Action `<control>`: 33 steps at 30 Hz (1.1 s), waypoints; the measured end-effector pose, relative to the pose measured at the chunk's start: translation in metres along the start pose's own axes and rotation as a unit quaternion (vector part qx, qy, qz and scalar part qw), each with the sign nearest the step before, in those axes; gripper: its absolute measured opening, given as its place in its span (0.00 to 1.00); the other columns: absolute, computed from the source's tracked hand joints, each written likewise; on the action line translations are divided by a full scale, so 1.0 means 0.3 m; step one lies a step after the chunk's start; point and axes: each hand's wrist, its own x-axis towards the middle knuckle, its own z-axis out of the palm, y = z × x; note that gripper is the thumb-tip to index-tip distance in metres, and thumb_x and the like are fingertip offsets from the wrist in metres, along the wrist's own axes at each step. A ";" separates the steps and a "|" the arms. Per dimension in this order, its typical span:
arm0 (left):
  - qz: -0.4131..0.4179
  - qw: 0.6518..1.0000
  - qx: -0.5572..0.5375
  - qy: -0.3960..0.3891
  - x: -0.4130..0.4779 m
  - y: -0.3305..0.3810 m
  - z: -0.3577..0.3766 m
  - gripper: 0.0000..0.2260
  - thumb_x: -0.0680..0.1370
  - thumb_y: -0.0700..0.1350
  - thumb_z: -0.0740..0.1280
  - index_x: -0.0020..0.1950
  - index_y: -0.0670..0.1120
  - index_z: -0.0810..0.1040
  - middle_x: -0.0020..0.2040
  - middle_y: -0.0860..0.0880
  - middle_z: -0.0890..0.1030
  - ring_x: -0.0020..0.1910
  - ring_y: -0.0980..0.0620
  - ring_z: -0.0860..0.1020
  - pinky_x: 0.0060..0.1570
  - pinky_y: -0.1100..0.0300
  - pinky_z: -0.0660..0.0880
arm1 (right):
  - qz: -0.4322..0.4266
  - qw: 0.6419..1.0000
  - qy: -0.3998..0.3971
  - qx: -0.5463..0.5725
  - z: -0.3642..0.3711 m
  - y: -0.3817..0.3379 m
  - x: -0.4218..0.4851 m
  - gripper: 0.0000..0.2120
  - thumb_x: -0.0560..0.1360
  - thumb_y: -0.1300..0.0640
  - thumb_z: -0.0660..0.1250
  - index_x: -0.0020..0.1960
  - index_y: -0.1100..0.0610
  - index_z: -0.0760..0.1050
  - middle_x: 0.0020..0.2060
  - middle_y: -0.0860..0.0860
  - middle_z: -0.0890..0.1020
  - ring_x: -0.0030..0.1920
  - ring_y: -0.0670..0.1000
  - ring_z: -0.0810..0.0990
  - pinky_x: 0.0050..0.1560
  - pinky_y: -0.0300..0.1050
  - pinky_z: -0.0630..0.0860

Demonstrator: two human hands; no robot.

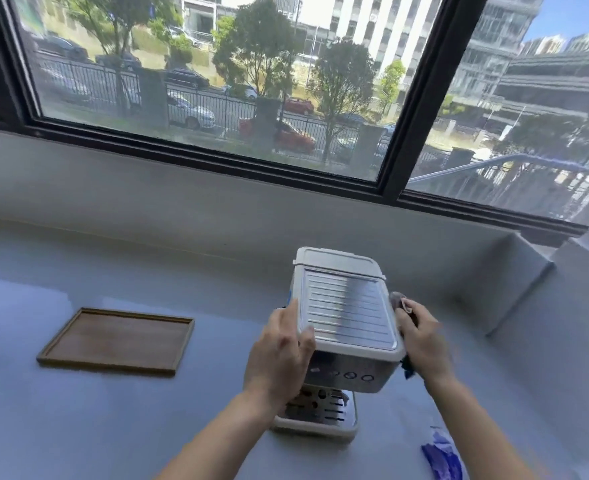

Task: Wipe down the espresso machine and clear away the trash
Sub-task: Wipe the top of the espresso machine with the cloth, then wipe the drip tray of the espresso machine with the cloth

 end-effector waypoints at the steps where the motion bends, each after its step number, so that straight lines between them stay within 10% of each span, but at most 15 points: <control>1: -0.002 1.000 0.012 -0.001 0.003 0.000 0.006 0.25 0.81 0.53 0.46 0.76 0.45 0.59 0.64 0.44 0.71 0.51 0.44 0.74 0.43 0.50 0.77 | 0.047 0.994 0.020 0.097 0.020 0.013 -0.036 0.06 0.78 0.49 0.67 0.53 0.46 0.81 0.48 0.47 0.85 0.43 0.44 0.81 0.39 0.41 0.75; 7: -0.014 1.000 -0.007 0.023 -0.004 -0.002 0.026 0.24 0.83 0.52 0.49 0.78 0.45 0.59 0.67 0.44 0.71 0.53 0.43 0.76 0.44 0.52 0.73 | 0.087 0.949 0.110 0.281 0.048 0.074 -0.208 0.10 0.77 0.57 0.68 0.54 0.46 0.82 0.46 0.46 0.86 0.44 0.45 0.84 0.38 0.39 0.80; 12: -0.041 0.995 -0.088 0.015 -0.032 -0.019 0.029 0.28 0.82 0.61 0.49 0.78 0.48 0.58 0.73 0.49 0.69 0.65 0.51 0.71 0.53 0.59 0.66 | 0.153 0.940 0.051 0.301 0.001 0.158 -0.295 0.07 0.77 0.60 0.67 0.52 0.53 0.83 0.44 0.57 0.86 0.42 0.60 0.83 0.45 0.66 0.82; 19: -0.044 0.989 -0.143 -0.001 -0.157 -0.085 0.033 0.22 0.78 0.65 0.50 0.72 0.69 0.62 0.66 0.65 0.73 0.65 0.64 0.70 0.57 0.59 0.70 | 0.210 0.937 -0.022 0.277 -0.006 0.243 -0.349 0.07 0.77 0.60 0.67 0.50 0.52 0.83 0.43 0.60 0.85 0.38 0.59 0.79 0.41 0.61 0.81; 29: -0.134 0.988 -0.028 -0.075 -0.314 -0.318 0.166 0.22 0.82 0.54 0.57 0.76 0.50 0.65 0.74 0.52 0.70 0.72 0.51 0.68 0.68 0.53 0.66 | 0.190 0.955 -0.048 0.221 0.089 0.354 -0.470 0.04 0.76 0.50 0.70 0.50 0.46 0.83 0.31 0.52 0.76 0.29 0.52 0.71 0.33 0.46 0.74; 33: -0.101 0.974 0.132 -0.151 -0.357 -0.467 0.248 0.26 0.83 0.56 0.54 0.78 0.47 0.59 0.78 0.48 0.61 0.78 0.49 0.55 0.76 0.54 0.54 | 0.106 0.993 -0.055 0.002 0.156 0.460 -0.551 0.08 0.77 0.52 0.69 0.54 0.43 0.81 0.46 0.46 0.81 0.44 0.48 0.79 0.45 0.48 0.81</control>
